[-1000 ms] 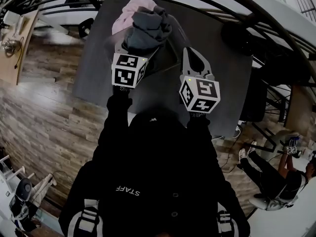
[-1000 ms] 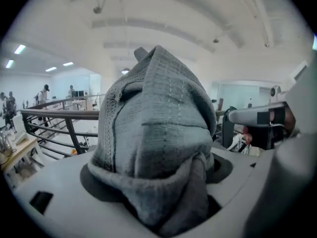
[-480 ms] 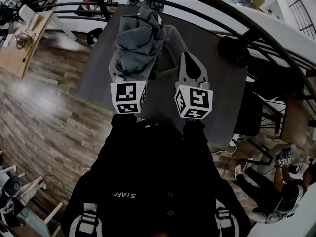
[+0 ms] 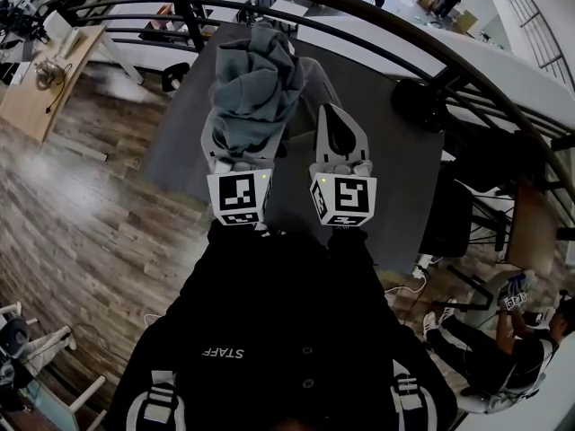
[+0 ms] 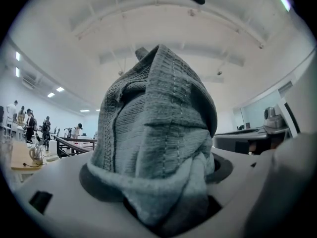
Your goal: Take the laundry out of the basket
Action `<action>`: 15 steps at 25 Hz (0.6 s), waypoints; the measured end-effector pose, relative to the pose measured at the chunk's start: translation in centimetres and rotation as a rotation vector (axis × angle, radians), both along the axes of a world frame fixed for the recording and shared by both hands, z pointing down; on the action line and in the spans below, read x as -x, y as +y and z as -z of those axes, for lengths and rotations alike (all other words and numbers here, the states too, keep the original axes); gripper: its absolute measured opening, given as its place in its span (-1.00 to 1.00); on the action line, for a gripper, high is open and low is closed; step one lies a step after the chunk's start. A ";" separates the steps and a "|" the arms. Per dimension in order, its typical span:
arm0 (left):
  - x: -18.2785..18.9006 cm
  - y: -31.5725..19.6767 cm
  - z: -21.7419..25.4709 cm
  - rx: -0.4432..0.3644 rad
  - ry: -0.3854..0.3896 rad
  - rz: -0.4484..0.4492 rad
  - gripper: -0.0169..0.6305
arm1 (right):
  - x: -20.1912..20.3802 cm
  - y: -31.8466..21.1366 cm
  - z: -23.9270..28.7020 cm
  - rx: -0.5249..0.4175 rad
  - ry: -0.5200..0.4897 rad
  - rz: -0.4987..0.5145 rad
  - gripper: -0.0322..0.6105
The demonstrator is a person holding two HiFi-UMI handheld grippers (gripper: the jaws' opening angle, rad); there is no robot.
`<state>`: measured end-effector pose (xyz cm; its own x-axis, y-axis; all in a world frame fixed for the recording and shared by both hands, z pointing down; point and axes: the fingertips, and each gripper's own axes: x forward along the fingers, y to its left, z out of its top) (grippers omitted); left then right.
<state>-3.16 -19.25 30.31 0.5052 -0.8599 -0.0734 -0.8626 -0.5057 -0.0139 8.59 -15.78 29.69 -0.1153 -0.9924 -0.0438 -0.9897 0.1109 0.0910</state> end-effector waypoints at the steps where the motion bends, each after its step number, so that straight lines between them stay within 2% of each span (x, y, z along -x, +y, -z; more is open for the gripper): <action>1: 0.0 0.1 0.0 0.000 0.001 0.003 0.40 | 0.1 0.1 0.1 -0.005 0.007 0.003 -0.86; 15: 0.0 -0.3 1.2 -0.031 -0.015 0.012 0.40 | 0.2 -0.1 1.4 -0.030 -0.004 0.001 -0.86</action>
<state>-3.16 -19.56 29.06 0.4963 -0.8632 -0.0923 -0.8681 -0.4946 -0.0424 8.36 -15.83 28.30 -0.1158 -0.9905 -0.0740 -0.9899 0.1090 0.0906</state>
